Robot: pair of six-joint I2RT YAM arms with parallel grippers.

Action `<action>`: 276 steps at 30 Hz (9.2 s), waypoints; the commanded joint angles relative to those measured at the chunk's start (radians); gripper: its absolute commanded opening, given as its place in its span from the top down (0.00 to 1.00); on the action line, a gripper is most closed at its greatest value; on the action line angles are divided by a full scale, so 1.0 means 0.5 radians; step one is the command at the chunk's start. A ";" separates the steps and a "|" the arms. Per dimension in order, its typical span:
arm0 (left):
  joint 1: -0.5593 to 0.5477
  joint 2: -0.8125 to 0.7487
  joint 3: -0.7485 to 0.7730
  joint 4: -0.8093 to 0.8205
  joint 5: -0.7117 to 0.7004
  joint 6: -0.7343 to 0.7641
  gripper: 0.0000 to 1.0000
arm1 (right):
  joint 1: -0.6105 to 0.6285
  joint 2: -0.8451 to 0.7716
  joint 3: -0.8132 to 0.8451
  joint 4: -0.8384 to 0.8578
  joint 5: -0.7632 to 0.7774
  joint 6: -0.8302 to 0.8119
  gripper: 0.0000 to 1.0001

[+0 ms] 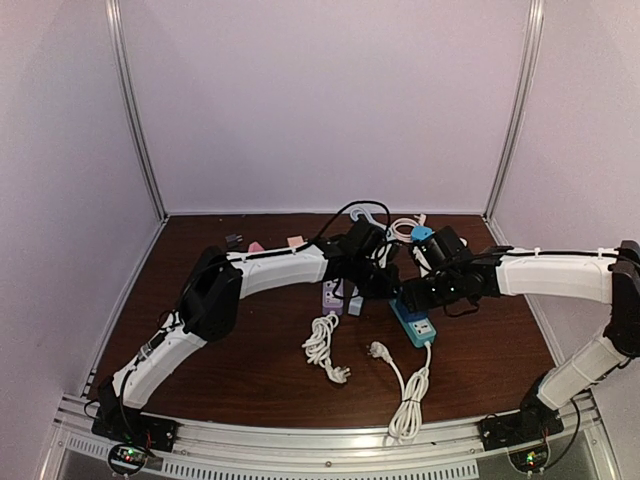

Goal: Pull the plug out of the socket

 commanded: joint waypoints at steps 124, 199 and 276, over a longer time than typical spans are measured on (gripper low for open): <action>0.474 -1.085 -0.641 -0.328 -0.103 0.564 0.87 | -1.373 0.039 -0.367 0.791 -0.785 0.748 0.07; 0.487 -1.074 -0.687 -0.305 -0.179 0.539 0.87 | -1.340 1.310 0.858 0.900 -1.219 0.893 0.90; 0.309 -0.073 -0.103 -0.103 -0.369 0.162 0.92 | -0.760 0.925 0.226 0.996 -1.469 0.784 0.57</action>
